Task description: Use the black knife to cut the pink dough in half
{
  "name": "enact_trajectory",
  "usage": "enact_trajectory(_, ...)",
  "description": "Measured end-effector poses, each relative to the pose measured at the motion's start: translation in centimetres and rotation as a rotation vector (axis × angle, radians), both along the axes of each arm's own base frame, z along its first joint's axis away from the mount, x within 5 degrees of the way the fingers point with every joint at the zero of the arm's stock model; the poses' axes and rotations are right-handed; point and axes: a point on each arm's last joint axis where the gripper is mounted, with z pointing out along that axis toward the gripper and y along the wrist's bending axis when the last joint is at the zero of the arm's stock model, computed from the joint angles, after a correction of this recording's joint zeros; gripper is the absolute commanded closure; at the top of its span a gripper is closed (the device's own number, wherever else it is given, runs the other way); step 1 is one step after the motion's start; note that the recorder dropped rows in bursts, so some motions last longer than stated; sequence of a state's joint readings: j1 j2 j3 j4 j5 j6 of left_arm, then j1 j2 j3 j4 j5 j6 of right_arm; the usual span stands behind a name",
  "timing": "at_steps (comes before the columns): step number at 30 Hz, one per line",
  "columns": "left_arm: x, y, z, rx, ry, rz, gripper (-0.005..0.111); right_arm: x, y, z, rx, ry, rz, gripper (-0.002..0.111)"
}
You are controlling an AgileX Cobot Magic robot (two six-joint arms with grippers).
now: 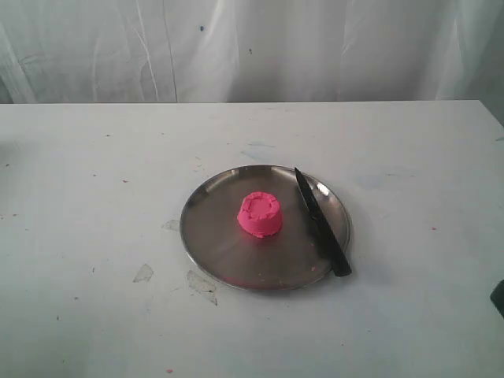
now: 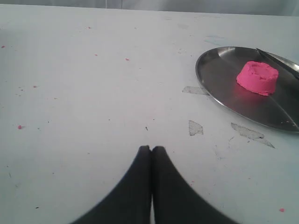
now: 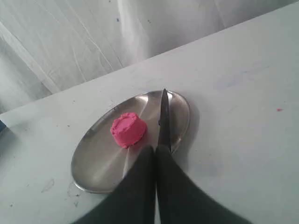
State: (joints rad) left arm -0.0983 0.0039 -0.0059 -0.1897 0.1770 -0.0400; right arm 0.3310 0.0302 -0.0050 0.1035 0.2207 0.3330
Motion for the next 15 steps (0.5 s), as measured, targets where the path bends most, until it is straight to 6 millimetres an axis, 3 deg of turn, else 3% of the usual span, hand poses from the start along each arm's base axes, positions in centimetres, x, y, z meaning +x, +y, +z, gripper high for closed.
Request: enact_trajectory(15, 0.0, 0.0, 0.0, 0.0, 0.0, 0.0, 0.107, 0.0, -0.3, 3.3, 0.122, -0.341, -0.037, 0.108)
